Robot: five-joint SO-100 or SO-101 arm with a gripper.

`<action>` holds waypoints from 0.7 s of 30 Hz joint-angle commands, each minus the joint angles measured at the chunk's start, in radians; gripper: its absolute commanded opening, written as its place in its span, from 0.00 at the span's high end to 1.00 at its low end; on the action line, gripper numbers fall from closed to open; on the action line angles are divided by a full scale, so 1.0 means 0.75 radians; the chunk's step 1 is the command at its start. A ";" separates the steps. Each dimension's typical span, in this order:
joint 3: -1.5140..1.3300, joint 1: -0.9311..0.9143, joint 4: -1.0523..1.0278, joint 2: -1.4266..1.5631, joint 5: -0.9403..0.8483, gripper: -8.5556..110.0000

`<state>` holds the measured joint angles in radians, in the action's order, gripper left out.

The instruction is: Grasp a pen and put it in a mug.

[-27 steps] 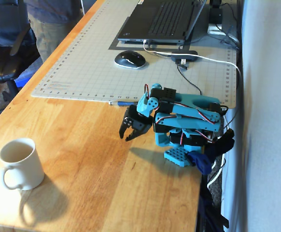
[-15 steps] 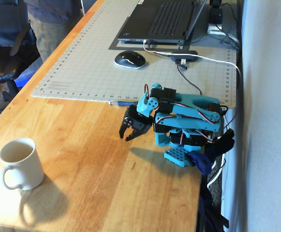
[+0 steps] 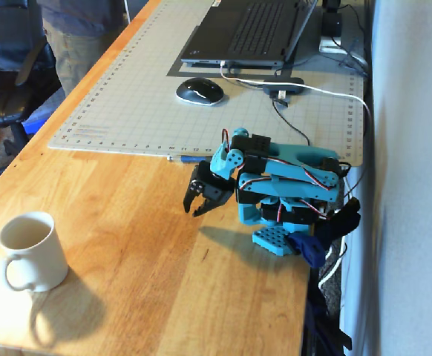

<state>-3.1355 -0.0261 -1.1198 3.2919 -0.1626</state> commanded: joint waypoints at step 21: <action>1.129 -0.241 0.008 -1.010 0.722 0.88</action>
<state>-2.4375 -0.1703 -1.1198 2.6016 0.2270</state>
